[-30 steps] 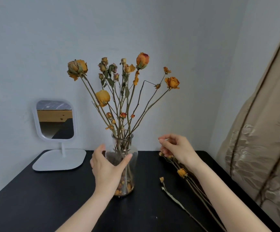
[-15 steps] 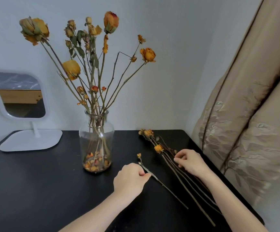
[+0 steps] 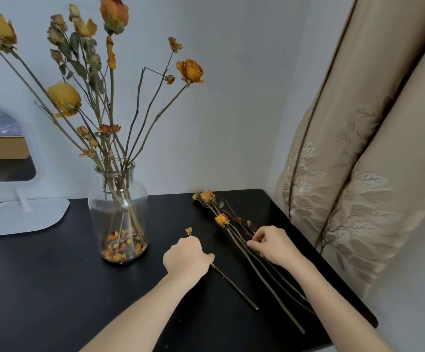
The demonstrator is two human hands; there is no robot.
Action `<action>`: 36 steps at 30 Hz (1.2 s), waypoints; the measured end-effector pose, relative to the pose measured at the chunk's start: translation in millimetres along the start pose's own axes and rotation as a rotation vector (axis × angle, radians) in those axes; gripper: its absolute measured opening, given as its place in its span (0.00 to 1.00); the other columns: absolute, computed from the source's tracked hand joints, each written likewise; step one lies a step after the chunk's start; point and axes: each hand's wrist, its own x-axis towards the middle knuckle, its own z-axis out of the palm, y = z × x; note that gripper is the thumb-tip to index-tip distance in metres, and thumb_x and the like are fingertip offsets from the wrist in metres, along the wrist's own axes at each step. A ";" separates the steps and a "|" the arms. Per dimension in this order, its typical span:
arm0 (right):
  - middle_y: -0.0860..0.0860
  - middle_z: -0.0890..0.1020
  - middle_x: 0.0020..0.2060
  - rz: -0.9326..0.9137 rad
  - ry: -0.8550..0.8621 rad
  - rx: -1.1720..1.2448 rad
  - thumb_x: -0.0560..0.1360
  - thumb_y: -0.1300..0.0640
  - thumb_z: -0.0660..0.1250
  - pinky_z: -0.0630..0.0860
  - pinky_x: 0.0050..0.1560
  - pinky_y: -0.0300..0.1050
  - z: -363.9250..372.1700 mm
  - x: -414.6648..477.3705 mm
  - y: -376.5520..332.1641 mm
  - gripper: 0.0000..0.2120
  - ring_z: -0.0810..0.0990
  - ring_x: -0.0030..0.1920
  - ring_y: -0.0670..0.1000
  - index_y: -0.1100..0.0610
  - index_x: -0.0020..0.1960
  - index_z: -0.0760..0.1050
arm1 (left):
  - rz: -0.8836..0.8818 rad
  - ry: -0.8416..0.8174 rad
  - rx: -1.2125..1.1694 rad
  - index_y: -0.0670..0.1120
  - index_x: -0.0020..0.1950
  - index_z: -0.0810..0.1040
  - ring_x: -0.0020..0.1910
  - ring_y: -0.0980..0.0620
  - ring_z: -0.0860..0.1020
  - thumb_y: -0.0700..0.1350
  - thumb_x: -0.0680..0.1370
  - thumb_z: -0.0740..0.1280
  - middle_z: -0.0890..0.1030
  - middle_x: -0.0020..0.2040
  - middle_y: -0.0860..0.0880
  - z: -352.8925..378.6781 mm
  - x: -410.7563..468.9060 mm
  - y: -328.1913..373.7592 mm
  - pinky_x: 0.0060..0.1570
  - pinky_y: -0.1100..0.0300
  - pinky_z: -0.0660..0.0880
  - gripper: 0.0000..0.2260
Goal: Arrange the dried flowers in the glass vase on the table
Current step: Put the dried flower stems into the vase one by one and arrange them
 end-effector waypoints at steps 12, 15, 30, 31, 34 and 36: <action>0.48 0.79 0.41 0.006 0.016 -0.091 0.73 0.53 0.69 0.80 0.45 0.44 12.1 4.1 -7.4 0.04 0.79 0.42 0.46 0.51 0.46 0.75 | -0.070 -0.026 -0.216 0.48 0.29 0.66 0.26 0.55 0.70 0.52 0.71 0.67 0.70 0.28 0.53 -11.8 0.1 -11.5 0.26 0.62 0.62 0.16; 0.47 0.78 0.40 0.000 0.033 -0.145 0.74 0.54 0.68 0.78 0.43 0.43 13.3 4.5 -9.1 0.02 0.78 0.41 0.46 0.51 0.44 0.75 | 0.010 -0.029 -0.310 0.47 0.24 0.68 0.24 0.54 0.67 0.49 0.72 0.67 0.65 0.23 0.54 -18.0 0.8 -18.1 0.27 0.62 0.62 0.18; 0.46 0.79 0.29 -0.197 0.130 0.292 0.72 0.54 0.70 0.69 0.33 0.34 -37.8 -4.3 -45.0 0.03 0.76 0.31 0.42 0.49 0.39 0.78 | 0.289 0.062 -0.765 0.50 0.41 0.80 0.30 0.58 0.75 0.46 0.73 0.70 0.79 0.34 0.50 -70.4 -32.0 -75.8 0.30 0.67 0.72 0.02; 0.46 0.78 0.28 -0.202 0.125 0.379 0.72 0.54 0.70 0.68 0.32 0.34 -39.7 -6.2 -50.7 0.03 0.75 0.29 0.41 0.50 0.40 0.79 | 0.303 0.057 -0.797 0.50 0.41 0.80 0.29 0.58 0.75 0.45 0.73 0.70 0.79 0.34 0.49 -74.3 -36.0 -80.3 0.29 0.68 0.72 0.02; 0.45 0.73 0.22 -0.182 0.067 0.663 0.73 0.56 0.69 0.64 0.23 0.33 -40.5 -11.5 -70.5 0.05 0.68 0.20 0.41 0.56 0.40 0.80 | 0.327 0.109 -0.870 0.50 0.41 0.80 0.24 0.59 0.73 0.44 0.74 0.70 0.80 0.31 0.52 -90.0 -46.4 -95.3 0.29 0.68 0.72 0.02; 0.44 0.70 0.20 -0.185 0.039 0.810 0.74 0.58 0.68 0.61 0.21 0.33 -38.8 -14.5 -85.2 0.08 0.64 0.19 0.42 0.58 0.37 0.77 | 0.335 0.190 -0.919 0.50 0.40 0.80 0.23 0.59 0.72 0.43 0.74 0.70 0.79 0.30 0.53 -102.6 -52.4 -105.5 0.28 0.68 0.72 0.03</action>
